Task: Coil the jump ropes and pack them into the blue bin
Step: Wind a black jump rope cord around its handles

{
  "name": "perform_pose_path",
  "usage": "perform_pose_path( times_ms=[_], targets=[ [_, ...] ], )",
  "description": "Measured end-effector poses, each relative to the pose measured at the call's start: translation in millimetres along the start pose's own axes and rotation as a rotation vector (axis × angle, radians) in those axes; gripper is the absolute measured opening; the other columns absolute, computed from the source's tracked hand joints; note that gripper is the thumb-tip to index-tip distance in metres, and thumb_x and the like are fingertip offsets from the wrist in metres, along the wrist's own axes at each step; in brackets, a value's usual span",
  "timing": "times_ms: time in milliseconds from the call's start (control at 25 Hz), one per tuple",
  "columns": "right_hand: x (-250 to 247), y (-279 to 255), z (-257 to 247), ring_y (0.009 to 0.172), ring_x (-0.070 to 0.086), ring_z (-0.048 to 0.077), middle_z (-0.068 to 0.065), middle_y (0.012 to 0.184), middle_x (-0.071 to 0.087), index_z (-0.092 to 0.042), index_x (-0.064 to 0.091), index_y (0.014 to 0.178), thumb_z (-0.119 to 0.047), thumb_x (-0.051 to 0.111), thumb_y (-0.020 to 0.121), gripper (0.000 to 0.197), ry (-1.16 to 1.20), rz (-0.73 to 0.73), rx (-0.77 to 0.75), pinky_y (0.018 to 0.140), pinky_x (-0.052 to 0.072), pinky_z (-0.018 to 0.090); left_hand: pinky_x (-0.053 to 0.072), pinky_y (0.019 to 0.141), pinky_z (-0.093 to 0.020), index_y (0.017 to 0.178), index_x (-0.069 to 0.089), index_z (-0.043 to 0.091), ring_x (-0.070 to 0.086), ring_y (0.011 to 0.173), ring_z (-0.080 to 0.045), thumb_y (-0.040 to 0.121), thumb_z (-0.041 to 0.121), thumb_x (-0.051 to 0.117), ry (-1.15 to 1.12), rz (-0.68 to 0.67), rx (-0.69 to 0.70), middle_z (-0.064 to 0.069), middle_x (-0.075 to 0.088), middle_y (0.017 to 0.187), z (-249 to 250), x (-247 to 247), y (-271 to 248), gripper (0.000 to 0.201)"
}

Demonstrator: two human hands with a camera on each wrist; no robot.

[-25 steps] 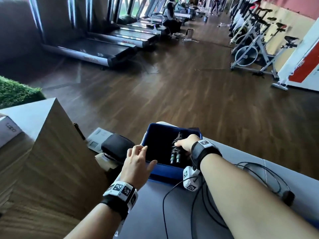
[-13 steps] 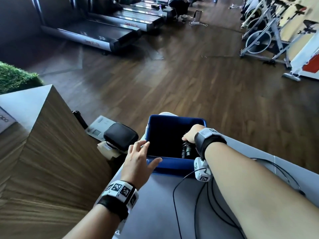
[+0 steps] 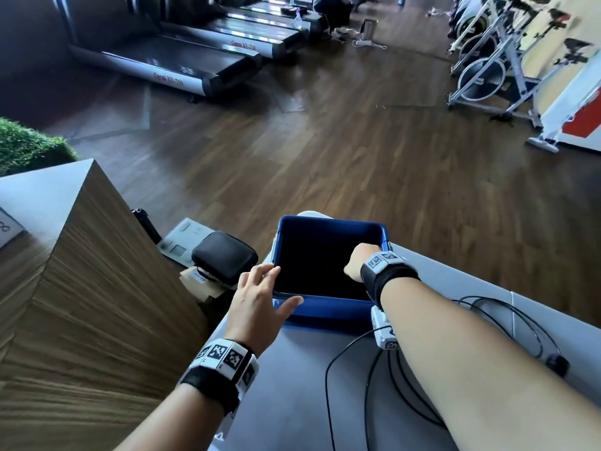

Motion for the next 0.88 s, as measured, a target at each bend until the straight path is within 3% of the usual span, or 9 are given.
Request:
perform_pose_path(
  times_ms=[160, 240, 400, 520, 600, 680, 760, 800, 880],
  targets=[
    [-0.1, -10.0, -11.3, 0.089, 0.068, 0.031, 0.01, 0.089, 0.067, -0.009, 0.066, 0.092, -0.009, 0.055, 0.093, 0.011, -0.161, 0.035, -0.091, 0.075, 0.053, 0.035, 0.042, 0.108, -0.036, 0.141, 0.055, 0.015, 0.044, 0.122, -0.021, 0.085, 0.064, 0.065, 0.004, -0.007, 0.01, 0.006, 0.051, 0.14, -0.7, -0.2, 2.6, 0.075],
    [0.1, -15.3, -9.8, 0.089, 0.069, 0.032, 0.009, 0.084, 0.065, -0.009, 0.065, 0.087, -0.01, 0.057, 0.091, 0.009, -0.131, 0.036, -0.103, 0.076, 0.055, 0.035, 0.042, 0.108, -0.036, 0.141, 0.055, 0.016, 0.044, 0.123, -0.021, 0.085, 0.063, 0.066, 0.006, -0.01, 0.013, 0.006, 0.051, 0.141, -0.4, -0.2, 2.2, 0.075],
    [-21.9, -36.3, 8.7, 0.066, 0.064, 0.027, 0.008, 0.07, 0.065, -0.011, 0.059, 0.069, -0.025, 0.064, 0.084, 0.021, 0.158, 0.114, -0.111, 0.068, 0.054, 0.03, 0.04, 0.11, -0.036, 0.145, 0.051, 0.017, 0.042, 0.125, -0.02, 0.086, 0.059, 0.067, -0.015, -0.021, 0.012, 0.007, 0.049, 0.144, 1.5, -1.9, 1.9, 0.074],
    [-52.7, -79.9, 54.6, 0.071, 0.063, 0.023, 0.0, 0.07, 0.068, -0.014, 0.065, 0.069, -0.032, 0.067, 0.084, 0.024, 0.469, 0.414, -0.121, 0.068, 0.049, 0.03, 0.038, 0.111, -0.035, 0.148, 0.045, 0.021, 0.042, 0.13, -0.016, 0.09, 0.051, 0.067, -0.171, 0.015, -0.035, 0.006, 0.046, 0.144, -5.4, -6.1, 1.3, 0.069],
    [-44.0, -104.4, 99.2, 0.077, 0.063, 0.024, -0.003, 0.076, 0.07, -0.016, 0.067, 0.075, -0.037, 0.069, 0.088, 0.025, 0.671, 0.535, -0.035, 0.071, 0.045, 0.031, 0.042, 0.108, -0.038, 0.146, 0.047, 0.02, 0.049, 0.128, -0.018, 0.093, 0.054, 0.062, -0.311, 0.048, -0.168, 0.001, 0.05, 0.141, -24.2, -6.6, -0.2, 0.064],
    [-9.4, -111.9, 128.3, 0.088, 0.064, 0.026, -0.001, 0.087, 0.072, -0.018, 0.069, 0.085, -0.046, 0.066, 0.09, 0.029, 0.801, 0.504, 0.056, 0.076, 0.043, 0.03, 0.045, 0.098, -0.036, 0.137, 0.055, 0.019, 0.058, 0.117, -0.02, 0.092, 0.065, 0.052, -0.439, 0.016, -0.332, -0.003, 0.06, 0.132, -42.5, 4.3, -5.7, 0.063],
    [32.2, -107.8, 130.8, 0.101, 0.062, 0.025, 0.001, 0.102, 0.071, -0.02, 0.069, 0.095, -0.051, 0.06, 0.094, 0.032, 0.941, 0.352, 0.091, 0.085, 0.043, 0.031, 0.047, 0.096, -0.041, 0.118, 0.064, 0.028, 0.061, 0.111, -0.024, 0.087, 0.075, 0.041, -0.607, -0.077, -0.462, -0.001, 0.067, 0.119, -46.5, 27.5, -12.2, 0.061],
    [53.0, -99.7, 125.4, 0.108, 0.06, 0.022, 0.001, 0.111, 0.07, -0.022, 0.069, 0.101, -0.051, 0.056, 0.097, 0.033, 1.056, 0.263, 0.082, 0.093, 0.042, 0.031, 0.047, 0.099, -0.045, 0.11, 0.065, 0.032, 0.061, 0.112, -0.026, 0.089, 0.073, 0.038, -0.708, -0.123, -0.528, -0.002, 0.067, 0.117, -44.2, 39.4, -15.4, 0.053],
    [82.3, -87.1, 111.9, 0.125, 0.054, 0.015, -0.003, 0.131, 0.064, -0.022, 0.069, 0.121, -0.057, 0.05, 0.099, 0.046, 1.251, 0.144, 0.046, 0.112, 0.035, 0.031, 0.045, 0.101, -0.046, 0.111, 0.061, 0.033, 0.061, 0.113, -0.025, 0.102, 0.059, 0.037, -0.908, -0.194, -0.642, -0.005, 0.064, 0.123, -33.2, 57.5, -18.5, 0.036]
  ],
)
Point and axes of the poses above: each hand's wrist, its own y-axis towards the middle knuckle, its own x-axis out of the palm, z = x × y, the point moved 9 cm from there along y, towards the middle knuckle
